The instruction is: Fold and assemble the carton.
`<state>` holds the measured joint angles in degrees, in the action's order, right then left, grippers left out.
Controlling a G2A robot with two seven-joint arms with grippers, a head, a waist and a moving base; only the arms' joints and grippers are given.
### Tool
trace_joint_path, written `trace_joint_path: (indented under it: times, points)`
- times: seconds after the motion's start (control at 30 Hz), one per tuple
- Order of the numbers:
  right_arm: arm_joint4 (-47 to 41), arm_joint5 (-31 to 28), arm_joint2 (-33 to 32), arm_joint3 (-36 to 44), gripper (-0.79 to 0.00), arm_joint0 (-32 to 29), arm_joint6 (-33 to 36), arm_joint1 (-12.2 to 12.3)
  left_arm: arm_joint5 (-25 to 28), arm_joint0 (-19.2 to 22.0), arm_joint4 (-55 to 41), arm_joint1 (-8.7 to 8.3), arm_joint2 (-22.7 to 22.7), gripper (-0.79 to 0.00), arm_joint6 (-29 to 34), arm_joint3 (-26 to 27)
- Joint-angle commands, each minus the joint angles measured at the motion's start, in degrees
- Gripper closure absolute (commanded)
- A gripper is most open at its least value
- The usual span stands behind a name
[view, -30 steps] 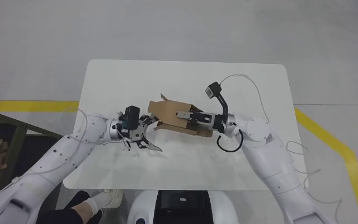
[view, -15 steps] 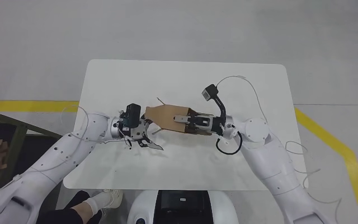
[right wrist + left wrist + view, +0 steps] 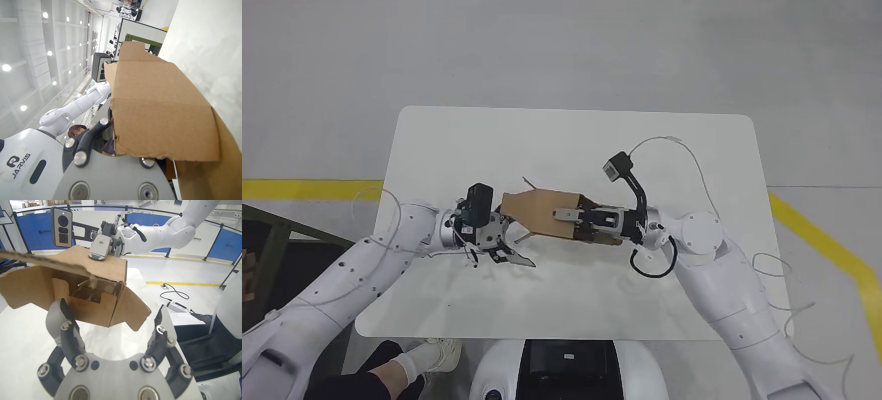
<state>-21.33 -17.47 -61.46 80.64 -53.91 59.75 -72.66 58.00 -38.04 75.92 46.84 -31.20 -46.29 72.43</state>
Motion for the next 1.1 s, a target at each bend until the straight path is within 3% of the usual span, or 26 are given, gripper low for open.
trace_joint_path:
  times: [0.0, 0.2, 0.33, 0.4, 0.53, 0.63, 1.07]
  points:
    - [-0.07, 0.06, 0.03, 0.04, 0.000, 0.00, 0.18, 0.04, 0.00, 0.23, -0.36, -0.13, 0.40, -0.702, 0.00, 0.07]
    - [-0.85, 0.09, 0.11, -0.08, 0.000, -0.04, 1.05, 0.14, 0.00, 0.81, -1.87, -0.59, 1.61, -0.733, 0.00, 0.15]
    - [-1.17, 0.01, 0.18, -0.08, 0.000, 0.00, 1.79, 0.22, 0.00, 1.32, -2.52, -0.98, 2.89, -0.702, 0.00, 0.39]
    - [-1.42, 0.00, 0.24, -0.09, 0.000, 0.03, 2.22, 0.25, 0.00, 1.62, -3.36, -1.20, 3.75, -0.646, -0.01, 0.60]
    - [-2.03, -0.16, 0.46, -0.06, 0.000, 0.09, 3.06, 0.29, 0.00, 2.52, -5.11, -1.85, 5.48, -0.400, -0.01, 0.94]
    - [-2.11, -0.25, 0.63, -0.02, 0.000, 0.20, 3.58, 0.33, 0.00, 3.45, -6.38, -2.36, 6.92, -0.342, -0.01, 1.17]
    - [-2.76, -0.44, 0.61, -0.17, 0.000, 0.25, 4.09, 0.55, 0.00, 6.64, -12.17, -4.51, 11.44, -0.376, -0.01, 1.00]
